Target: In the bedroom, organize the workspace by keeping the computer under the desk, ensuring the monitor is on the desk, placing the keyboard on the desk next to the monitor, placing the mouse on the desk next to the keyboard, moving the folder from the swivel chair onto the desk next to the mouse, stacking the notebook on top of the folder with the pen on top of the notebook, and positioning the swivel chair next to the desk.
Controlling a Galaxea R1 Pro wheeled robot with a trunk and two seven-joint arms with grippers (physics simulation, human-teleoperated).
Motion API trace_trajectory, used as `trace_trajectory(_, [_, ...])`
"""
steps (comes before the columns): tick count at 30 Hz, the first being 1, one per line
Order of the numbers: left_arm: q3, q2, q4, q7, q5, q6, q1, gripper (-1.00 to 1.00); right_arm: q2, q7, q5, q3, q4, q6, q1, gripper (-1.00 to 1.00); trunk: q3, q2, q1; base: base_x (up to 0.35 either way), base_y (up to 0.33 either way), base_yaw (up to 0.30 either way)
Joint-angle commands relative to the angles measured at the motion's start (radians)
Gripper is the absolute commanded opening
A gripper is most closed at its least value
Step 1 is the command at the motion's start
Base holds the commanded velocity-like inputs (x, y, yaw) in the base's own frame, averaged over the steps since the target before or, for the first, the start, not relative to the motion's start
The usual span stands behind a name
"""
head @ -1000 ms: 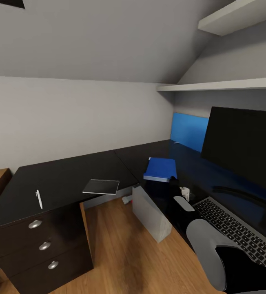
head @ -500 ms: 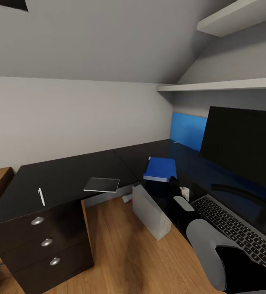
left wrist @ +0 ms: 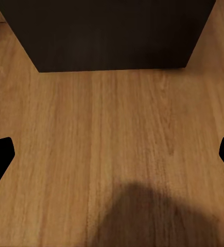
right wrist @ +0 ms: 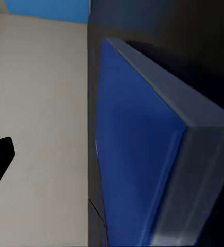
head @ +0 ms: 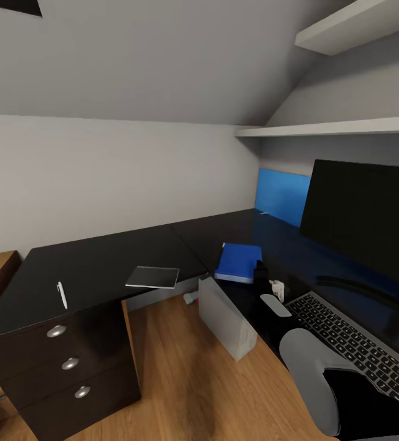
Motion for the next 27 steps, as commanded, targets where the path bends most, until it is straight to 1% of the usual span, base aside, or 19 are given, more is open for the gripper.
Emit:
trace_trajectory(1, [-0.008, 0.0, 0.0, 0.01, -0.001, -0.001, 0.0, 1.0, 0.001, 0.009, -0.01, -0.004, 0.001, -0.001, -0.001, 1.0, -0.001, 0.0, 0.0, 0.0, 0.0, 0.0])
trace_trajectory(10, [-0.008, 0.0, 0.0, 0.008, -0.001, -0.003, 0.0, 1.0, 0.001, 0.009, -0.01, -0.004, -0.001, -0.002, -0.001, 1.0, -0.001, 0.0, 0.0, -0.001, 0.0, 0.0])
trace_trajectory(17, [-0.008, 0.0, 0.0, 0.01, -0.001, -0.001, 0.0, 1.0, 0.001, 0.009, -0.009, -0.004, -0.001, -0.003, -0.001, 1.0, -0.001, 0.0, 0.0, -0.161, 0.0, 0.0])
trace_trajectory(27, [-0.008, 0.0, 0.0, 0.009, -0.001, -0.001, 0.0, 1.0, 0.001, 0.009, -0.007, -0.004, -0.001, -0.004, -0.001, 1.0, -0.001, 0.0, 0.0, -0.022, 0.0, 0.0])
